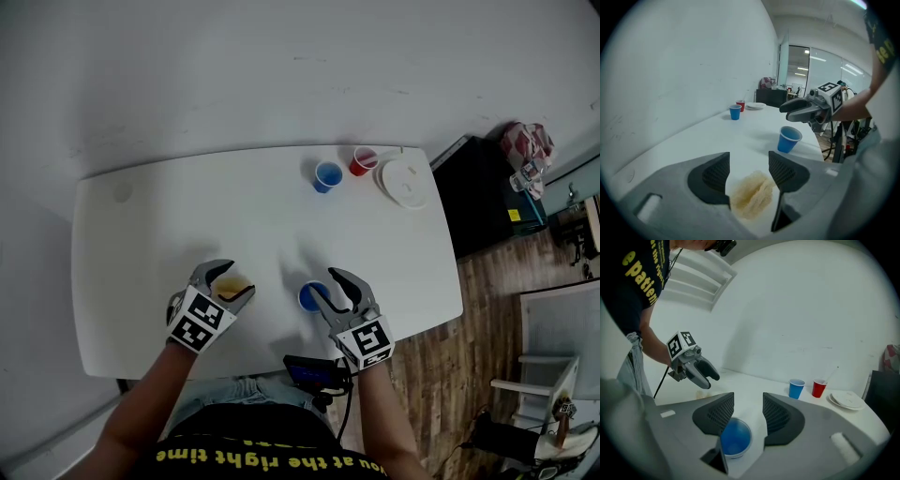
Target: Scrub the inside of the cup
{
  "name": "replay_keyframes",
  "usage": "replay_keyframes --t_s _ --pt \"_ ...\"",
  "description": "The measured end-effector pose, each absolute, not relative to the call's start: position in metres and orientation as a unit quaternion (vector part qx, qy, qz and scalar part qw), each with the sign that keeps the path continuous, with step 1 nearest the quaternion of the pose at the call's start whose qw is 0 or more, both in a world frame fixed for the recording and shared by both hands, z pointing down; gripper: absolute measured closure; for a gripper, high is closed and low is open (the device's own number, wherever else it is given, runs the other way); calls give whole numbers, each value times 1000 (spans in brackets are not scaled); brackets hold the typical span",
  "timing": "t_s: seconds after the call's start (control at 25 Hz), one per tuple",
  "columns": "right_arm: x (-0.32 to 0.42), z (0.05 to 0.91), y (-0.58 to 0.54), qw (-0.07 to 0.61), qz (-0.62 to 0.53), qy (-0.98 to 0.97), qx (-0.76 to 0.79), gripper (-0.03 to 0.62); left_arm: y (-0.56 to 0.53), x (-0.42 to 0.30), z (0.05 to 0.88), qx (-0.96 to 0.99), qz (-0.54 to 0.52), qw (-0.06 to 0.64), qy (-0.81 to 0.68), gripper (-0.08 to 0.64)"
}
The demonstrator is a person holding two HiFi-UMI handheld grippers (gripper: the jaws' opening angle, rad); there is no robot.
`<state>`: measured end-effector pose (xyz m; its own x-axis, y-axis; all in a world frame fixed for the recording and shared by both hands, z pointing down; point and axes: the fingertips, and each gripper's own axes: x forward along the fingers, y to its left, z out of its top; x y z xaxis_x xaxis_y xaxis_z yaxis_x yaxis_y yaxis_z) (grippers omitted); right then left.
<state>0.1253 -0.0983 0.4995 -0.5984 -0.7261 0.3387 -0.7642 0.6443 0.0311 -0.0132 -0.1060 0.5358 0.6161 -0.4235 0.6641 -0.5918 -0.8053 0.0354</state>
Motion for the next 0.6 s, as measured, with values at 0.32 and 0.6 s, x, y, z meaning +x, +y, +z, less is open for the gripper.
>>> replay_keyframes --t_s 0.32,0.6 --pt "132 497 -100 163 59 -882 439 518 -107 -20 530 887 326 134 -297 422" --pt "141 488 -106 150 60 -871 463 583 -111 -24 522 891 314 118 -307 532"
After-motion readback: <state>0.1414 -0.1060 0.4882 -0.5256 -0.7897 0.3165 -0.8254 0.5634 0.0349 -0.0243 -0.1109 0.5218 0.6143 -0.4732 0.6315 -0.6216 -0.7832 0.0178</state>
